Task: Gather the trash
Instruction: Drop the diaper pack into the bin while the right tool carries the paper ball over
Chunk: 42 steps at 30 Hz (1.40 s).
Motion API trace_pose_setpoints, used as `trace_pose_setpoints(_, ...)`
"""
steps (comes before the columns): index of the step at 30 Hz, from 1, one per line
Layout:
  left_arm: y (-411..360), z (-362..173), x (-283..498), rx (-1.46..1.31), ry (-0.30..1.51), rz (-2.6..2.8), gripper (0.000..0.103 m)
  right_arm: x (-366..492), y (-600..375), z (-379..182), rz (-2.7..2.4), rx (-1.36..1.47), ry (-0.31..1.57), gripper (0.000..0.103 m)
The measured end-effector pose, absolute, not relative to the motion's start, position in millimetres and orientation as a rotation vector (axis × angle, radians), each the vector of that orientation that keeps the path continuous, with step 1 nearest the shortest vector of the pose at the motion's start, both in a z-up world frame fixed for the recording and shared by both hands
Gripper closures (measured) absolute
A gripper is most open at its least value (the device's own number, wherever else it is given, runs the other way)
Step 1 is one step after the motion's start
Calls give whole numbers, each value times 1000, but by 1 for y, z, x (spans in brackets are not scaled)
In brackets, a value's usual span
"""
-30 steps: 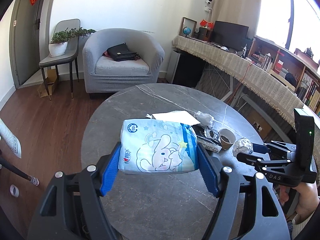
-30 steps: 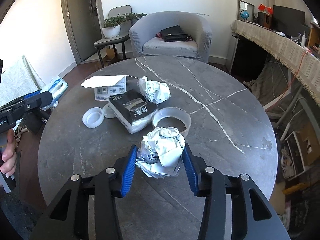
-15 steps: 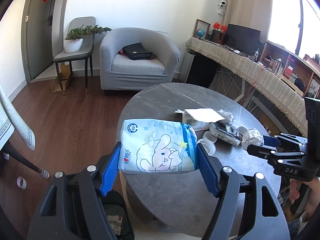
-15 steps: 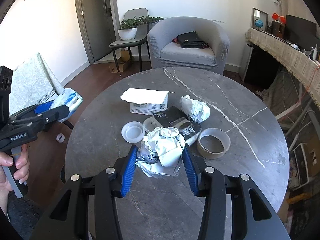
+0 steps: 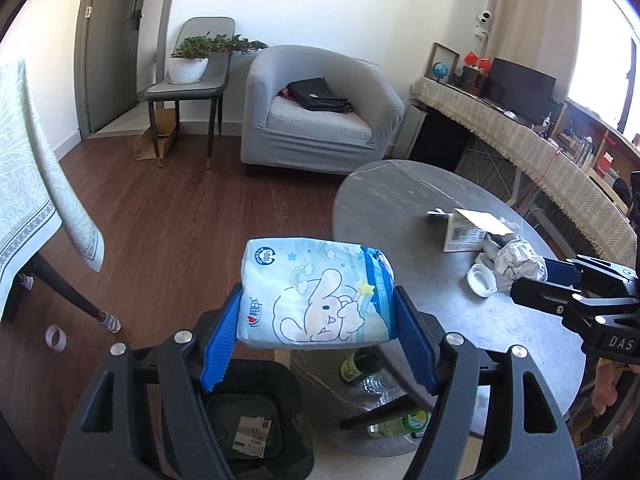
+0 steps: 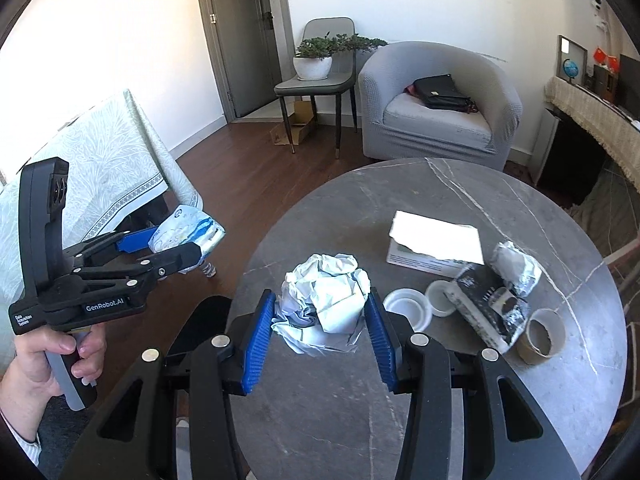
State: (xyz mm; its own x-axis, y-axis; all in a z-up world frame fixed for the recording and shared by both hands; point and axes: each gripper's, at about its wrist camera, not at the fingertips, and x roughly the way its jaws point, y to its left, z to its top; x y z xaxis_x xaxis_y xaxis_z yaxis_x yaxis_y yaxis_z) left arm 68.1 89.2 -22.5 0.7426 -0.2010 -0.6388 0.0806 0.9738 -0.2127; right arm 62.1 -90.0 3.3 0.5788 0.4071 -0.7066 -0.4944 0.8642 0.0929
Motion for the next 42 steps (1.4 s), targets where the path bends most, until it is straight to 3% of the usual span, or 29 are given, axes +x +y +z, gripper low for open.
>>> trace_pose_setpoints(12,135,-46,60,-175,781,-83,29,64,-29,-6,613,-158,807,57)
trace_pose_setpoints(42,186,-180,42,-173,1171,-97,29,73,78,-45,734,-229,889,57)
